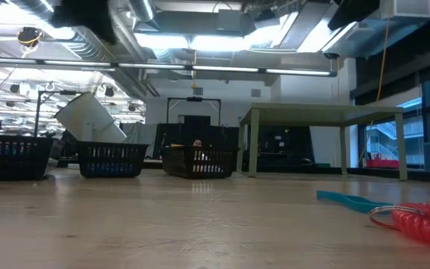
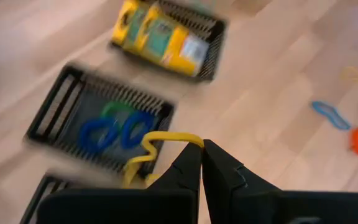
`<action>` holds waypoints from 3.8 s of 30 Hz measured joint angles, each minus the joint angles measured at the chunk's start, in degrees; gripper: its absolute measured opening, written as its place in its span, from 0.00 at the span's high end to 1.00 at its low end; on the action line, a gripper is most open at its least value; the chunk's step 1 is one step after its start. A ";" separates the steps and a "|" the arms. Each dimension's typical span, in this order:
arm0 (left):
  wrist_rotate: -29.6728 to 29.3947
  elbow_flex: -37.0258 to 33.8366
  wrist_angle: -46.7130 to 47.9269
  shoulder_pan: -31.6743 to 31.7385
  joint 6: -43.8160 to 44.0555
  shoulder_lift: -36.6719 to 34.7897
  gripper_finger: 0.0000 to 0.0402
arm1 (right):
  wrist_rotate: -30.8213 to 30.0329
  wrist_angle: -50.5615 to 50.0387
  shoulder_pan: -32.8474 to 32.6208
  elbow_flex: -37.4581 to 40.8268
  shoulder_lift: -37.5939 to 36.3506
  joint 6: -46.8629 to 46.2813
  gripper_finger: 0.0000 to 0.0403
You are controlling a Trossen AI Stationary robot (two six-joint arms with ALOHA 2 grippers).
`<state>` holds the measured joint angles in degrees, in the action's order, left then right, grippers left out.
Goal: Pick & Place Office Desk Supplies
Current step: Put the yellow rubber band into the left black basket
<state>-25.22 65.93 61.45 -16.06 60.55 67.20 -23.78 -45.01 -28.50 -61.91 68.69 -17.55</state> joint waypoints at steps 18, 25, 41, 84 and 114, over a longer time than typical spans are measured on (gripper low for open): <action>7.24 -2.95 23.78 -5.76 23.87 -0.48 0.99 | -0.85 -0.02 -0.01 0.02 0.02 0.01 0.39; 6.99 -9.23 20.30 -5.77 24.37 -0.42 0.97 | -0.85 -0.02 -0.02 0.02 0.02 0.02 0.39; 12.34 -15.12 8.89 -5.77 22.79 -0.27 0.75 | 1.59 0.17 -0.01 0.66 0.02 -2.82 0.39; -9.32 -15.08 -47.27 -5.77 -20.39 1.24 0.73 | 12.42 48.52 -4.43 39.62 13.79 -0.12 0.50; -10.70 -15.10 -49.70 -5.42 -21.85 7.01 0.74 | 4.82 41.42 -5.27 29.22 13.24 15.03 1.00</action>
<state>-35.93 50.83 11.75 -21.47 38.70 74.22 -18.96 -3.59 -33.77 -32.69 81.92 -2.52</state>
